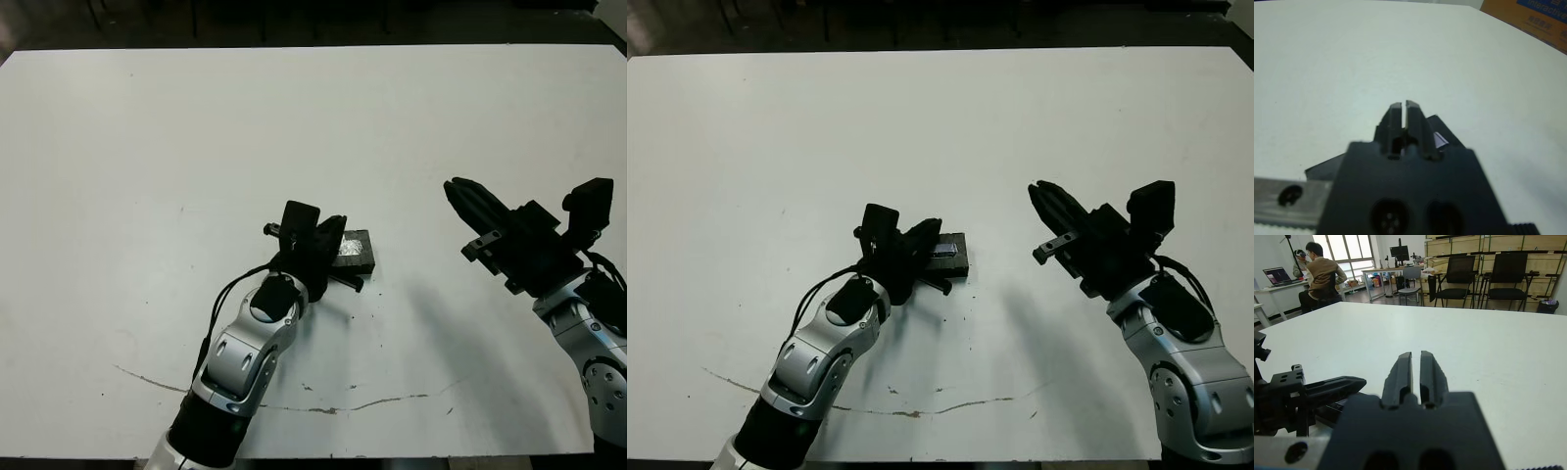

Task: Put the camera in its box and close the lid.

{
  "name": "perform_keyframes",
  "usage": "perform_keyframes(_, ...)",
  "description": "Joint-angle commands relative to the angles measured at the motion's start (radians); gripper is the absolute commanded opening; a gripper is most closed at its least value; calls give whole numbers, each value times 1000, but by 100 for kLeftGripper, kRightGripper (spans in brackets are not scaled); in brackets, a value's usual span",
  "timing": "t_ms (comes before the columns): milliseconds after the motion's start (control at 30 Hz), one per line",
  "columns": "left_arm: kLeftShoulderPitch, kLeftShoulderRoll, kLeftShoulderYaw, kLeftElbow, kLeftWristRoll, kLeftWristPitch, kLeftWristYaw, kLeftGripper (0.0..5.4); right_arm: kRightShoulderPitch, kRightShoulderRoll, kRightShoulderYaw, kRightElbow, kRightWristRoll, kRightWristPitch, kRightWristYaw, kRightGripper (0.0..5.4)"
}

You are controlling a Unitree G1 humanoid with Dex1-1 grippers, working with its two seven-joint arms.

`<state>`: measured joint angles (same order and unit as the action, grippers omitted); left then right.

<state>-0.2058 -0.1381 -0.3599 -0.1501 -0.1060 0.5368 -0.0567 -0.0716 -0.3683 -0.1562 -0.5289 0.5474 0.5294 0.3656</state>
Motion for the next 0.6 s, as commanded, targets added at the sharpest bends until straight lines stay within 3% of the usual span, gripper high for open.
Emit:
perform_keyframes(33, 160, 33, -4, 84, -21, 106, -24, 1, 16, -12, -2, -6, -7, 10, -3, 0)
perform_keyframes(367, 266, 114, 44, -270, -41, -209, -121, 1, 15, 11, -1, 9, 6, -5, 3, 0)
perform_keyframes(600, 282, 175, 280, -394, -113, -398, -136, 1, 16, 65, 51, -23, -35, -3, -74, 0)
